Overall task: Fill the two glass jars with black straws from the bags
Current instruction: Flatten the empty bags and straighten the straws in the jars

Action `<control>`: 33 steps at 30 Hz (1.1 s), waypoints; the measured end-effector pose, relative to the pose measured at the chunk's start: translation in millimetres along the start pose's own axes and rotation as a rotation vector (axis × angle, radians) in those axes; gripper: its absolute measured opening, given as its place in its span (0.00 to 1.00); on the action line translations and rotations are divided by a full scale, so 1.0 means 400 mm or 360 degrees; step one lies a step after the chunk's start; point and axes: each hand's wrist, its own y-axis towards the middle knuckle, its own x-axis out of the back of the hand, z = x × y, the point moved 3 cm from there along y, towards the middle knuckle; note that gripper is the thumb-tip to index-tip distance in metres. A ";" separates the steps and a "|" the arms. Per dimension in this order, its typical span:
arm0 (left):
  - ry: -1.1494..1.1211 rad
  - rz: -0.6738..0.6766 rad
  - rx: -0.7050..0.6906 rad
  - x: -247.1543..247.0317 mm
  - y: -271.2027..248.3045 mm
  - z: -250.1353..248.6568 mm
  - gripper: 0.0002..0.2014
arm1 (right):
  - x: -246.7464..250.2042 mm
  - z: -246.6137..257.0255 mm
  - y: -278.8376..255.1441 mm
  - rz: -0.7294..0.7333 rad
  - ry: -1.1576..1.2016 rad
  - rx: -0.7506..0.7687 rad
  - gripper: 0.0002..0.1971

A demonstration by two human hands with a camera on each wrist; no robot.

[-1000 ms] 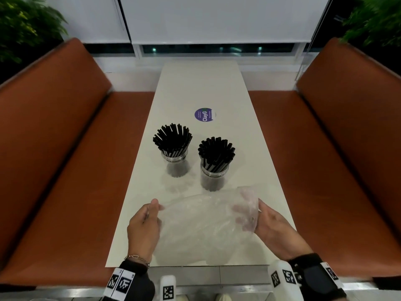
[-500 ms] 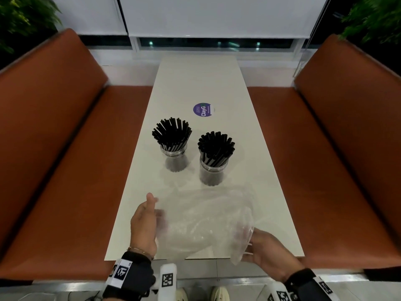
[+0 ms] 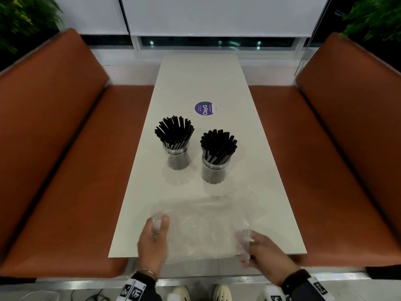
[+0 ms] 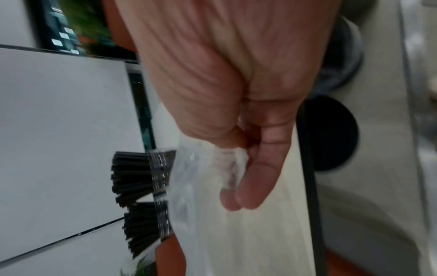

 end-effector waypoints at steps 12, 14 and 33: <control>-0.0016 0.0300 -0.0031 -0.010 0.030 0.045 0.20 | 0.033 0.114 0.004 -0.0233 -0.0316 0.0199 0.24; -0.0064 0.0257 0.0031 -0.013 0.044 0.067 0.19 | 0.045 0.124 0.029 -0.0417 -0.0329 0.0375 0.17; 0.0235 0.0555 -0.0465 -0.226 0.210 -0.256 0.55 | -0.006 0.466 0.119 -0.0658 -0.1505 0.1250 0.74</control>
